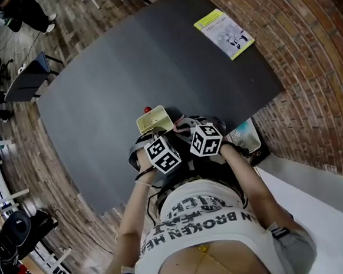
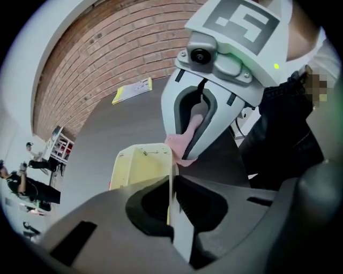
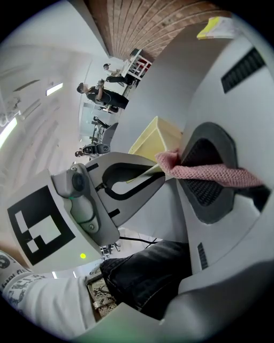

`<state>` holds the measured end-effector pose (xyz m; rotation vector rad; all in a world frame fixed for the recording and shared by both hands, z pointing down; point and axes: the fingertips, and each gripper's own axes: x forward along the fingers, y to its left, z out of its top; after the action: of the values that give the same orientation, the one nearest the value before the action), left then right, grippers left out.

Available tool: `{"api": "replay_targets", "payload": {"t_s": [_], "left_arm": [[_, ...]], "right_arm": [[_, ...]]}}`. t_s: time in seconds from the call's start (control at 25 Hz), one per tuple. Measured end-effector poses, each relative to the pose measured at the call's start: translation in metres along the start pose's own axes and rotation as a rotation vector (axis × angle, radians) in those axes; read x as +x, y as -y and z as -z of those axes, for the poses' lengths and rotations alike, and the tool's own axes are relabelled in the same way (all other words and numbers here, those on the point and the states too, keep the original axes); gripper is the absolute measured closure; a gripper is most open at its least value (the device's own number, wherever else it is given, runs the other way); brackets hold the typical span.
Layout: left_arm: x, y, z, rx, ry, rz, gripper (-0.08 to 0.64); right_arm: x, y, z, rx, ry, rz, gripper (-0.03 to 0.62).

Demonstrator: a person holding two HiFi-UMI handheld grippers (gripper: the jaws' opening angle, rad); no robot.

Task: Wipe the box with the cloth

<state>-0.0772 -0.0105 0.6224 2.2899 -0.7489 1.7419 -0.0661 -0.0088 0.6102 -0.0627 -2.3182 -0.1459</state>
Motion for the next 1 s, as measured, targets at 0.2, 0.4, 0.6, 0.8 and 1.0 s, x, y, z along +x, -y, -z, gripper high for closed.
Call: {"api": "replay_targets", "payload": {"t_s": [0.2, 0.4, 0.6, 0.8, 1.0], "left_arm": [[-0.007, -0.002, -0.012, -0.049, 0.084, -0.025, 0.525], [-0.042, -0.007, -0.017, -0.083, 0.217, -0.019, 0.485], [-0.077, -0.028, 0.007, -0.032, 0.236, -0.079, 0.482], [-0.081, -0.051, 0.051, 0.040, 0.150, -0.104, 0.469], [-0.074, -0.056, 0.071, 0.244, 0.077, -0.058, 0.465]], "right_arm": [[-0.007, 0.012, 0.002, 0.049, 0.014, 0.053, 0.575], [-0.026, 0.027, 0.005, 0.130, 0.054, 0.114, 0.575], [-0.037, 0.032, 0.013, 0.174, 0.056, 0.159, 0.575], [-0.039, 0.034, 0.012, 0.203, 0.054, 0.192, 0.575], [-0.039, 0.034, 0.010, 0.213, 0.035, 0.214, 0.575]]}}
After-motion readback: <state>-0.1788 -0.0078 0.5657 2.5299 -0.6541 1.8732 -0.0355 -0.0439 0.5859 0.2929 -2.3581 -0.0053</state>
